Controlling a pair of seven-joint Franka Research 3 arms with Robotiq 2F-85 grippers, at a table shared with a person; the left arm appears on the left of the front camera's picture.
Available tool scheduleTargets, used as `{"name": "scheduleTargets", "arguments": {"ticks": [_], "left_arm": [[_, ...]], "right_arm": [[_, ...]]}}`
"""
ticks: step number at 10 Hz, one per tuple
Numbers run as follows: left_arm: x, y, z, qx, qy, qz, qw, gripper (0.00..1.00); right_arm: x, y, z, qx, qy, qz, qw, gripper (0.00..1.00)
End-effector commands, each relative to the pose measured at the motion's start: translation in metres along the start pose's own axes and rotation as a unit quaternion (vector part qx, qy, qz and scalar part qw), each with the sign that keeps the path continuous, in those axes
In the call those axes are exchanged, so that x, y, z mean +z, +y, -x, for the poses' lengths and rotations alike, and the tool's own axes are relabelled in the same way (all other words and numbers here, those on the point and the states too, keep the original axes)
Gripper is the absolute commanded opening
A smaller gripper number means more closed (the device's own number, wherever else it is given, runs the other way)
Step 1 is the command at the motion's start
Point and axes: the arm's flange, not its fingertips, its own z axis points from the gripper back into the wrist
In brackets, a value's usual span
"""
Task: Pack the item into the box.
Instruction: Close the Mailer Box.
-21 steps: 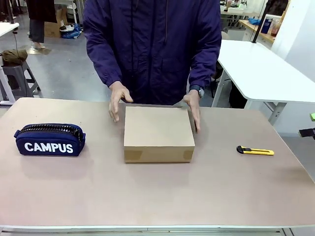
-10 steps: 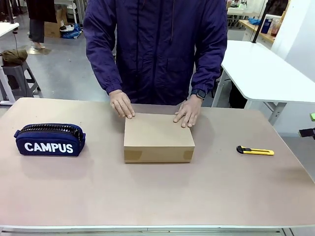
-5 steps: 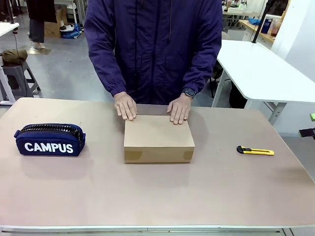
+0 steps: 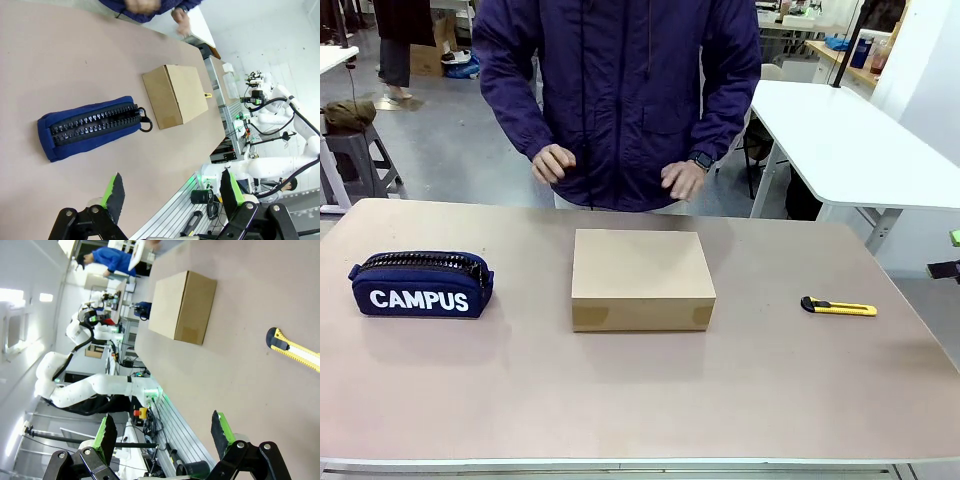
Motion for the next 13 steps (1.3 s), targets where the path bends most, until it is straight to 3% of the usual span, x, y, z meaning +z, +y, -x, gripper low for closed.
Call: {"name": "scheduleTargets", "arguments": {"ticks": [1,13], "left_arm": [[0.0013,-0.0027,-0.0003,-0.001,-0.005,0.006,1.0,1.0],[0.0013,-0.0027,-0.0003,-0.001,-0.005,0.006,1.0,1.0]], "right_arm": [[-0.0007,0.0,0.0019,0.012,-0.001,-0.008,1.0,1.0],[-0.0007,0.0,0.0019,0.012,-0.001,-0.008,1.0,1.0]]}}
